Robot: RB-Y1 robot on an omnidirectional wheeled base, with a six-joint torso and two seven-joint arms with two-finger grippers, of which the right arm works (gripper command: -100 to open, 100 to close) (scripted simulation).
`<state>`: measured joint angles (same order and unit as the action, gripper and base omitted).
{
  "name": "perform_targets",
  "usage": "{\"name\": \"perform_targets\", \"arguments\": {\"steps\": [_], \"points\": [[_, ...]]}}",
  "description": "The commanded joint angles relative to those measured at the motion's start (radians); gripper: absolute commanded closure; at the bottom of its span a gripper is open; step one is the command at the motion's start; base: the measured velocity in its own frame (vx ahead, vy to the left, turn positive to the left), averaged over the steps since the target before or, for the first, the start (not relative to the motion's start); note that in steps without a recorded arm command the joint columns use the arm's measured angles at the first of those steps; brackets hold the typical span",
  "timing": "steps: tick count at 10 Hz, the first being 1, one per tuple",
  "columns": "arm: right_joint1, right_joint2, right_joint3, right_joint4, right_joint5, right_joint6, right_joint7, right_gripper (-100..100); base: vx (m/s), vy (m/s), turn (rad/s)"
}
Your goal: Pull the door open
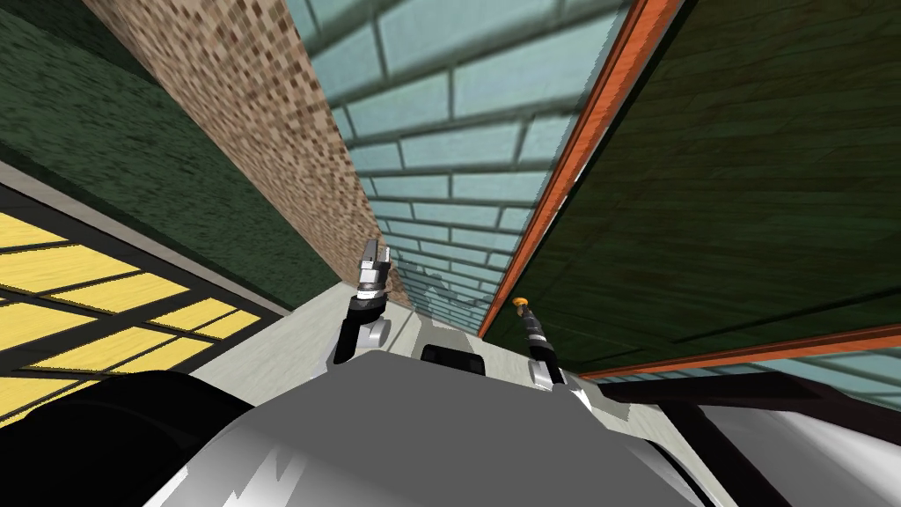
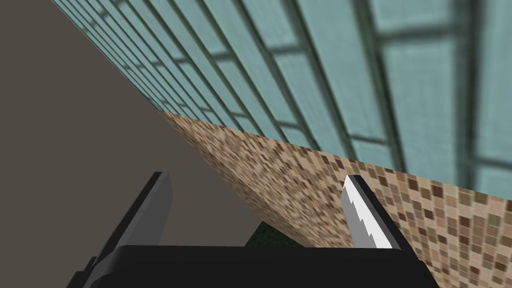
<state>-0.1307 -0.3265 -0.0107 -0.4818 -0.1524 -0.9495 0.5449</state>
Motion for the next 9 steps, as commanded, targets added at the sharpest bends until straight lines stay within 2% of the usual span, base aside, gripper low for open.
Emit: {"name": "perform_targets", "arguments": {"steps": [1,6,9], "points": [[0.004,0.012,0.008,-0.002,-0.008,0.004,-0.050,100,-0.039,-0.019,0.069],[0.006,0.013,0.013,-0.010,-0.029,0.010,-0.184,100,-0.037,-0.019,0.042],[0.007,0.014,0.015,-0.012,-0.036,0.012,-0.232,100,-0.026,-0.014,0.033]]}}
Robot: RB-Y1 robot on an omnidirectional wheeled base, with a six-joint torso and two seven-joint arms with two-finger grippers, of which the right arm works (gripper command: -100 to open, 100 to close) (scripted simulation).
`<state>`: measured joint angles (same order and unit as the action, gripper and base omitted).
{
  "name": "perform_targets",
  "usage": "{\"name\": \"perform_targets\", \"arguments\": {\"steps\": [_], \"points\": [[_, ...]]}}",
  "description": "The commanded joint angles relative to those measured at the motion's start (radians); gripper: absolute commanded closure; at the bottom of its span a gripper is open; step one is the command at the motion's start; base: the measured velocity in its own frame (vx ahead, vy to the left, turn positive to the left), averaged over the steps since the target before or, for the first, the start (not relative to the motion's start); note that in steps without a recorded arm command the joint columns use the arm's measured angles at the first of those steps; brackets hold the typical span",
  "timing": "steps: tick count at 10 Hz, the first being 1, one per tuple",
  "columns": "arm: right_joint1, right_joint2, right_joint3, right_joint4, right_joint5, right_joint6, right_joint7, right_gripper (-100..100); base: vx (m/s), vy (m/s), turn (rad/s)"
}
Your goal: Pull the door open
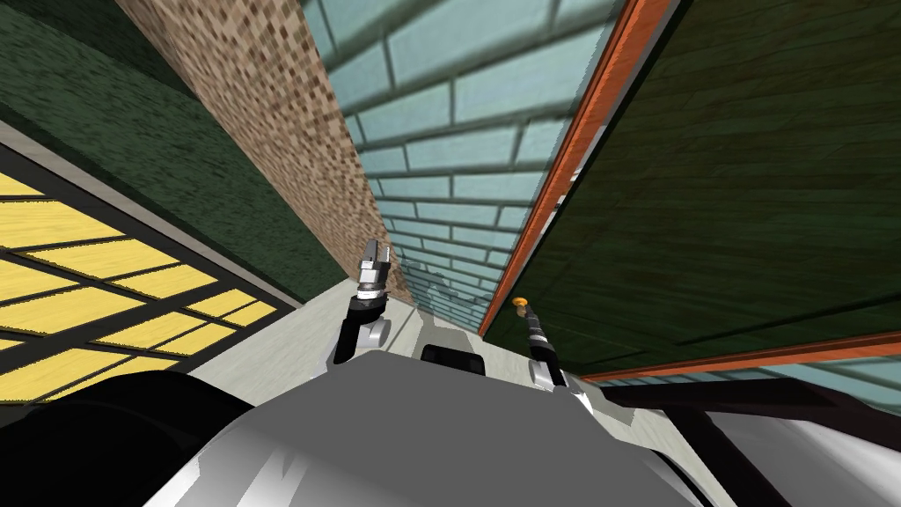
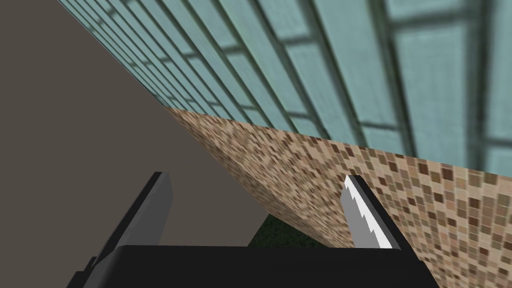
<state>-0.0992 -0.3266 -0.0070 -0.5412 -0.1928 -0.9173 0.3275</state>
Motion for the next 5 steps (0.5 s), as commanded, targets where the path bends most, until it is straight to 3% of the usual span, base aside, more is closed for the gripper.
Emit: {"name": "perform_targets", "arguments": {"steps": [1,2,5], "points": [[-0.024,0.014,0.011,0.047,0.004,-0.020,-0.014,100,-0.008,-0.007,-0.001],[-0.023,0.014,0.013,0.045,-0.003,-0.018,-0.056,100,-0.026,-0.016,0.040],[-0.023,0.015,0.014,0.042,-0.011,-0.016,-0.097,100,-0.029,-0.013,0.036]]}}
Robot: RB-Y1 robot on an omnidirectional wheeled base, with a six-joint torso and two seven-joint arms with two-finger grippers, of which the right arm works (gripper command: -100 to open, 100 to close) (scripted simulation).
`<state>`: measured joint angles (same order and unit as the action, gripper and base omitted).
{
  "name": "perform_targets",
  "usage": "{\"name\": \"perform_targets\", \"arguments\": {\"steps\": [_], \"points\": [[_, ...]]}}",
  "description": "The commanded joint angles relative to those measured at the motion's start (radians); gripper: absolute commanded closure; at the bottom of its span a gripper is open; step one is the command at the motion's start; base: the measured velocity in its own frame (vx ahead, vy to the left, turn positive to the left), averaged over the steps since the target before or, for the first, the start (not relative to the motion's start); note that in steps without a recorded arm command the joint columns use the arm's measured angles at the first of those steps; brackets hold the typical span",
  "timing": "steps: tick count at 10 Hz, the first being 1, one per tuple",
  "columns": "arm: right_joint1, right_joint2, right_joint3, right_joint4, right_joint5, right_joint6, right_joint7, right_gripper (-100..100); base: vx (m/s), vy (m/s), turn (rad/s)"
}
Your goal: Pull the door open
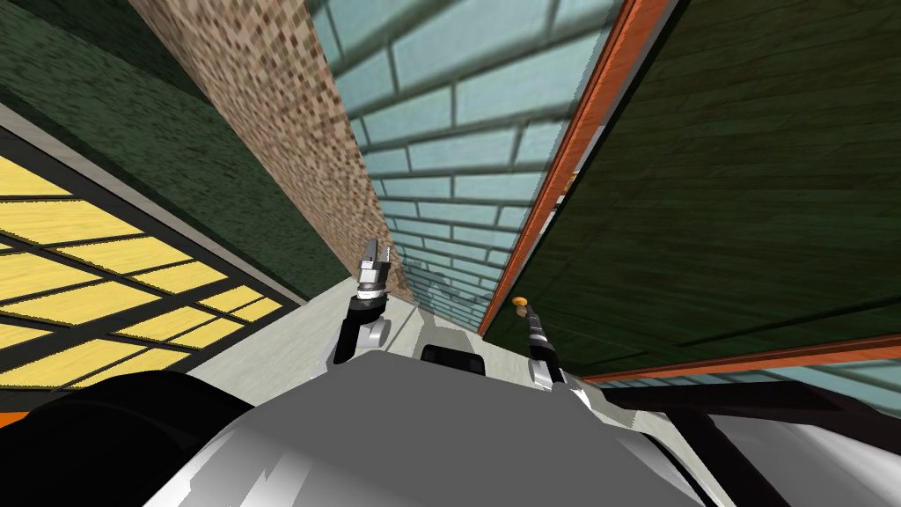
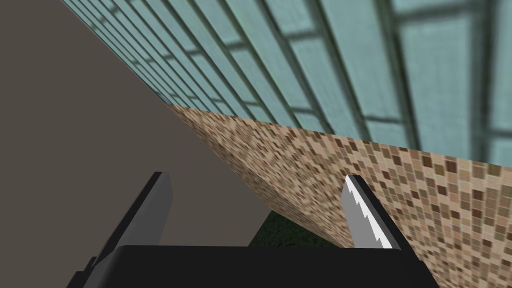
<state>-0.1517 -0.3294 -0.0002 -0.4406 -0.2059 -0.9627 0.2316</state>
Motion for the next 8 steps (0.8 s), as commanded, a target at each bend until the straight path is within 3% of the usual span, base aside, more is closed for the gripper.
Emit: {"name": "perform_targets", "arguments": {"steps": [1,3,8], "points": [[0.030,0.017,0.008,-0.050,0.002,0.029,-0.001,100,-0.013,-0.003,0.004],[0.030,0.017,0.008,-0.058,0.002,0.029,-0.001,100,-0.003,-0.001,-0.004],[0.032,0.018,0.013,-0.066,-0.021,0.035,-0.119,100,-0.026,-0.014,0.042]]}}
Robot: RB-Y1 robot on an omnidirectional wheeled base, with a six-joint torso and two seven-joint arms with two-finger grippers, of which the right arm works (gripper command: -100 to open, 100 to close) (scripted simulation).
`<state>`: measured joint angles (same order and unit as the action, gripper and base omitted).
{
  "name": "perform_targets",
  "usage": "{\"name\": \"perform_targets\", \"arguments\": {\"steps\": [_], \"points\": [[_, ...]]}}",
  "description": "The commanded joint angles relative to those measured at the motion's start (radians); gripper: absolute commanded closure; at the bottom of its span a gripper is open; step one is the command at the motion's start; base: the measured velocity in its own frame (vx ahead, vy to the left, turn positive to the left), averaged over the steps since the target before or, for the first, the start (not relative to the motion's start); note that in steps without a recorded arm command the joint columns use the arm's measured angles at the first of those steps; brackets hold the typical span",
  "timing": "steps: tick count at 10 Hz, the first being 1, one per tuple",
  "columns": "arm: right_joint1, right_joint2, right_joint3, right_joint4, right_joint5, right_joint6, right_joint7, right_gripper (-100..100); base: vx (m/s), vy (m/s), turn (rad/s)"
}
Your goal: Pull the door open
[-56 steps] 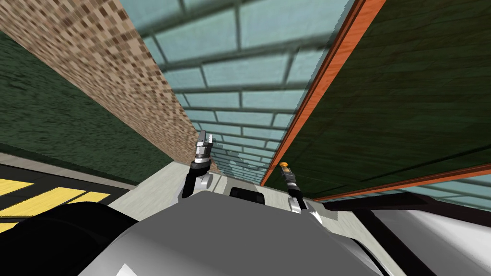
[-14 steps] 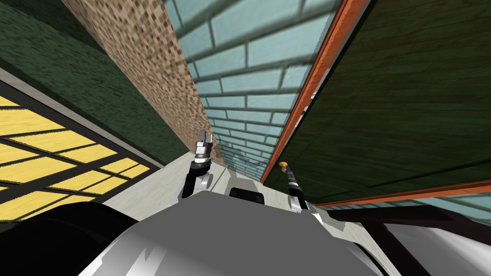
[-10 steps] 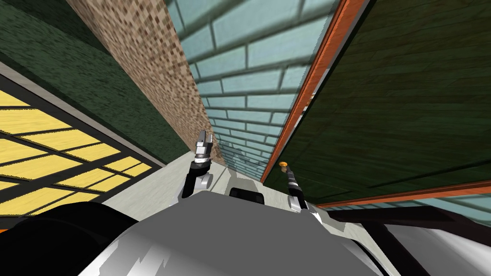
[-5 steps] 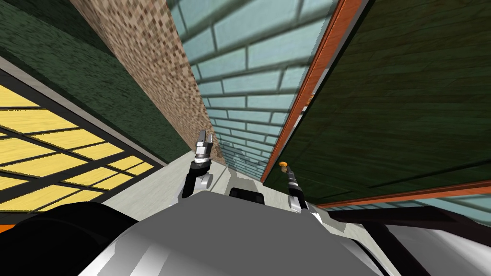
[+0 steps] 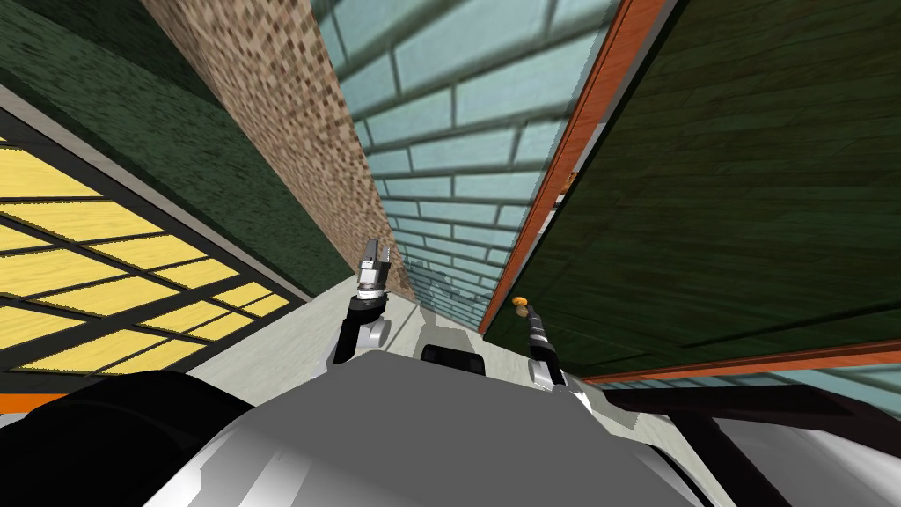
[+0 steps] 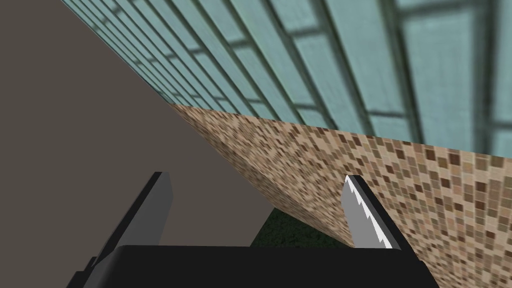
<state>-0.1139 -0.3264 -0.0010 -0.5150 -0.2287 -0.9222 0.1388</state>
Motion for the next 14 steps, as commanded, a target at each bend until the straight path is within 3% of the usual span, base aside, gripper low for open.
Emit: {"name": "perform_targets", "arguments": {"steps": [1,14], "points": [[-0.005,0.015,0.014,0.009,0.002,-0.005,-0.033,100,-0.039,-0.014,0.018],[0.002,0.018,0.028,-0.012,-0.060,0.012,-0.356,100,-0.039,-0.016,0.046]]}}
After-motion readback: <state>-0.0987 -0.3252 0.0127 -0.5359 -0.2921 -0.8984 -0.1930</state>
